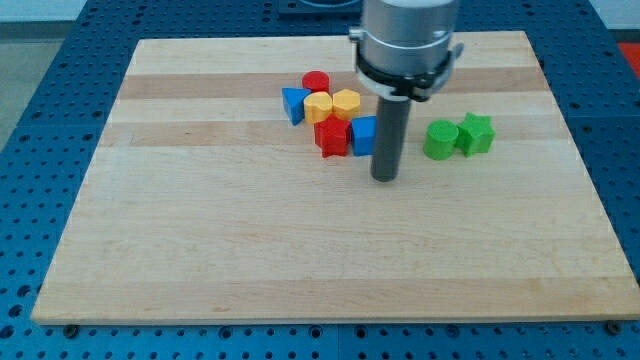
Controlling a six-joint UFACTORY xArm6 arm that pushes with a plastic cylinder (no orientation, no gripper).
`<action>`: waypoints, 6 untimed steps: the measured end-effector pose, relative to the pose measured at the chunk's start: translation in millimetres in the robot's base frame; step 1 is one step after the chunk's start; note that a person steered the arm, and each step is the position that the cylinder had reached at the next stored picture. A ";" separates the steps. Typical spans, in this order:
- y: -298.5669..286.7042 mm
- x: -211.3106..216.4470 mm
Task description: Move the green circle towards the right along with green star
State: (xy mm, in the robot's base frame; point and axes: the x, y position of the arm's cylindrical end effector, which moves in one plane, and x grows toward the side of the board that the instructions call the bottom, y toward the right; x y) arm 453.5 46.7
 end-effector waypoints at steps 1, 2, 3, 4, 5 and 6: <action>-27.6 0.0; -27.3 0.0; -28.1 -10.2; -5.5 -36.9; 46.0 -31.8; 92.5 -29.4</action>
